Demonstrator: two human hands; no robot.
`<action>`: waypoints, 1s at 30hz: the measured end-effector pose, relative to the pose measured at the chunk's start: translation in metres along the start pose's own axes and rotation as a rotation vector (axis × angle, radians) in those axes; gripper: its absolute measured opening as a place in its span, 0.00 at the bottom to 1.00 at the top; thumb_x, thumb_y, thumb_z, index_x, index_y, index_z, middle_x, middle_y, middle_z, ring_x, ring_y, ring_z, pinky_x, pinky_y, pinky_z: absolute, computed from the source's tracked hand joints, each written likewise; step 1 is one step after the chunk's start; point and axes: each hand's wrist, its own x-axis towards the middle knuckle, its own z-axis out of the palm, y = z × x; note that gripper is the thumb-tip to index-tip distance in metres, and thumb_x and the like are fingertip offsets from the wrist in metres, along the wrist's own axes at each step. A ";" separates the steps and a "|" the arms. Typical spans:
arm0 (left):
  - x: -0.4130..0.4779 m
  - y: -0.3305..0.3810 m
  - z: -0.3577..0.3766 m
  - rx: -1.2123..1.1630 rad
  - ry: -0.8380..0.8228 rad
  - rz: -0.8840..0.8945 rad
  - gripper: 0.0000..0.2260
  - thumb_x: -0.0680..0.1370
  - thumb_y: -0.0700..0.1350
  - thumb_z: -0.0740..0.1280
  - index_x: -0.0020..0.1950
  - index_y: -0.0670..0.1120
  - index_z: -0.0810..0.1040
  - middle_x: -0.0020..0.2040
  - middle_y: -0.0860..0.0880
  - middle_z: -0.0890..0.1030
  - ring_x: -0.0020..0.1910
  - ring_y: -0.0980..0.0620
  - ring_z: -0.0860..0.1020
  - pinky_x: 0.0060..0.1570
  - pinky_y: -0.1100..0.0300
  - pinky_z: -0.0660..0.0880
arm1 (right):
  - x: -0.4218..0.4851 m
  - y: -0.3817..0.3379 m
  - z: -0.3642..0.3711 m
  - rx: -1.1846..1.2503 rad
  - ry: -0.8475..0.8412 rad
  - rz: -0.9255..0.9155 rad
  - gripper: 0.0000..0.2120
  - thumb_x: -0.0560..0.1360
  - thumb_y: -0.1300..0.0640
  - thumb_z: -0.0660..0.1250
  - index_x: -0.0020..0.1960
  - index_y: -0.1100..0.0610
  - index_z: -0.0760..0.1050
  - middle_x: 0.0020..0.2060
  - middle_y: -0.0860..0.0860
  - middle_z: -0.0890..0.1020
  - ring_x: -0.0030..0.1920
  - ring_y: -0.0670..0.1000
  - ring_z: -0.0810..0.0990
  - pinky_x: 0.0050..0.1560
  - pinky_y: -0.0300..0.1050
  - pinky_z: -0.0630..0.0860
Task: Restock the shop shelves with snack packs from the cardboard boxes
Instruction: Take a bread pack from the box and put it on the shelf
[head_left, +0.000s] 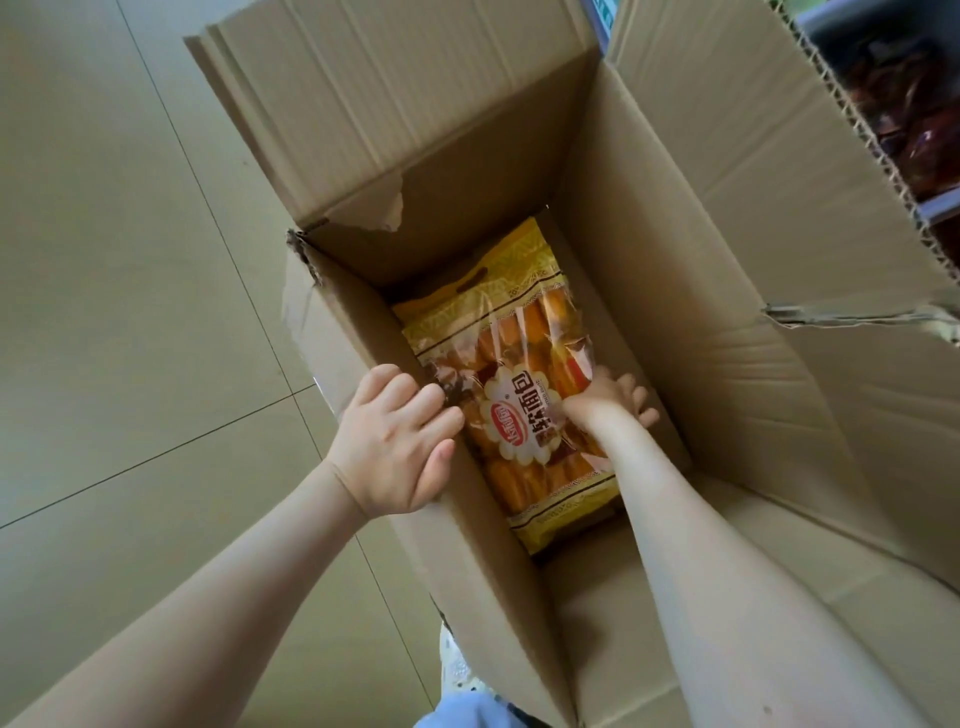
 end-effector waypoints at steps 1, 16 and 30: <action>0.000 0.000 0.000 -0.004 0.003 -0.004 0.14 0.81 0.49 0.45 0.42 0.46 0.65 0.35 0.46 0.68 0.36 0.45 0.63 0.49 0.50 0.64 | -0.003 0.000 0.003 -0.029 0.028 -0.016 0.38 0.71 0.43 0.71 0.74 0.52 0.58 0.72 0.58 0.60 0.73 0.60 0.55 0.73 0.58 0.53; 0.002 0.012 -0.037 0.085 -0.305 -0.080 0.14 0.78 0.47 0.55 0.42 0.42 0.76 0.37 0.44 0.73 0.35 0.43 0.73 0.50 0.50 0.67 | -0.108 -0.015 -0.015 0.043 0.217 -0.270 0.40 0.73 0.53 0.70 0.76 0.53 0.49 0.66 0.58 0.70 0.67 0.58 0.65 0.69 0.52 0.61; 0.120 0.081 -0.345 0.269 -0.316 0.160 0.28 0.70 0.46 0.60 0.71 0.45 0.69 0.70 0.36 0.70 0.70 0.39 0.70 0.70 0.39 0.57 | -0.434 0.042 -0.184 -0.406 0.721 -0.792 0.35 0.56 0.64 0.80 0.62 0.63 0.76 0.40 0.55 0.82 0.39 0.56 0.77 0.41 0.49 0.68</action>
